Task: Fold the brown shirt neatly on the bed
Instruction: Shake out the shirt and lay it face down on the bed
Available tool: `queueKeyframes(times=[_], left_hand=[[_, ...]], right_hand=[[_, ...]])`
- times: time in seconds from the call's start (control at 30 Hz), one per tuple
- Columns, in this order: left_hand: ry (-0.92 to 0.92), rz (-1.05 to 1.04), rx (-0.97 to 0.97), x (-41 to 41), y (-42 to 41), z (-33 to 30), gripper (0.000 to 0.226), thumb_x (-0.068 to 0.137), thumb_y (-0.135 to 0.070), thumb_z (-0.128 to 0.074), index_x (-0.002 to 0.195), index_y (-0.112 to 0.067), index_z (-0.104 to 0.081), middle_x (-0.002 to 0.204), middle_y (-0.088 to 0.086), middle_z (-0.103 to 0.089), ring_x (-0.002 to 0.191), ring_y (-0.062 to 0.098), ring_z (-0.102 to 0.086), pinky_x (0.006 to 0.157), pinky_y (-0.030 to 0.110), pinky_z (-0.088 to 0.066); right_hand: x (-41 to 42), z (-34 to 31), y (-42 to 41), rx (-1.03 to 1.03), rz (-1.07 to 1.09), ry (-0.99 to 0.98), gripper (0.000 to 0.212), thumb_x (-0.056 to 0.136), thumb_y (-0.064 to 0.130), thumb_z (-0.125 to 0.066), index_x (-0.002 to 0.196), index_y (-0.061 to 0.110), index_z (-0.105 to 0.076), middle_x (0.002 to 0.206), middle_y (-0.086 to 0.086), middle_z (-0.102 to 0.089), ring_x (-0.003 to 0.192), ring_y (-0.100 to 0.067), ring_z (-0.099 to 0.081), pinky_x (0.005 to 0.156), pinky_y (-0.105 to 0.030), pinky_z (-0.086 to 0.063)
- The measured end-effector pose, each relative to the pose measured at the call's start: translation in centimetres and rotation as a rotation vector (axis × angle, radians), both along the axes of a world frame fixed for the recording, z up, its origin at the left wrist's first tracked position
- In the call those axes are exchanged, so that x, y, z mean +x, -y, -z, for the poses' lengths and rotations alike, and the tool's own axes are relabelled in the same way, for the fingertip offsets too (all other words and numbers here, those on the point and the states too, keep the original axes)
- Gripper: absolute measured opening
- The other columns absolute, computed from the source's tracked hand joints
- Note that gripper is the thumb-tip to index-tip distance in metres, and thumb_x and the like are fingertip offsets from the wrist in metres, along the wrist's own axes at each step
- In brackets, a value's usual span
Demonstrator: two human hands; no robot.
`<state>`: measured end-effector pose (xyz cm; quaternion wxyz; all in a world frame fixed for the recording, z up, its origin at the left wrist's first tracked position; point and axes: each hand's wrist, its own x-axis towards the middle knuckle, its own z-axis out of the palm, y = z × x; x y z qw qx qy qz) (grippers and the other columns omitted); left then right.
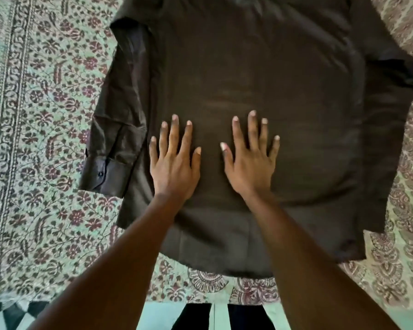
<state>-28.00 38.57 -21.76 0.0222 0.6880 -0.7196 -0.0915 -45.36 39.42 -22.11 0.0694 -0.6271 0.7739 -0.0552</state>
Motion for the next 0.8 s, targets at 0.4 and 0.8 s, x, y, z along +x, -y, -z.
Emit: queueKeyframes(times=[0.4, 0.8], left_hand=[[-0.082, -0.362, 0.093, 3.4, -10.4, -3.0, 0.063, 0.104, -0.048, -0.038, 0.159, -0.019, -0.028, 0.171, 0.004, -0.012, 0.154, 0.033, -0.019, 0.122, 0.058, -0.011], [-0.335, -0.486, 0.069, 7.6, -5.8, -4.5, 0.011, 0.104, -0.011, -0.050, 0.109, -0.003, -0.056, 0.129, 0.017, -0.047, 0.102, 0.041, -0.059, 0.085, 0.050, -0.049]], right_hand=[[-3.3, -1.9, -13.6, 0.152, 0.365, 0.046, 0.079, 0.099, 0.070, -0.027, 0.164, 0.025, -0.022, 0.173, -0.015, -0.006, 0.157, -0.045, -0.008, 0.118, -0.071, -0.020], [7.3, -0.3, -10.8, 0.120, -0.158, 0.077, 0.064, 0.105, 0.062, -0.032, 0.163, 0.039, -0.019, 0.174, 0.000, -0.004, 0.161, -0.029, -0.002, 0.125, -0.059, -0.011]])
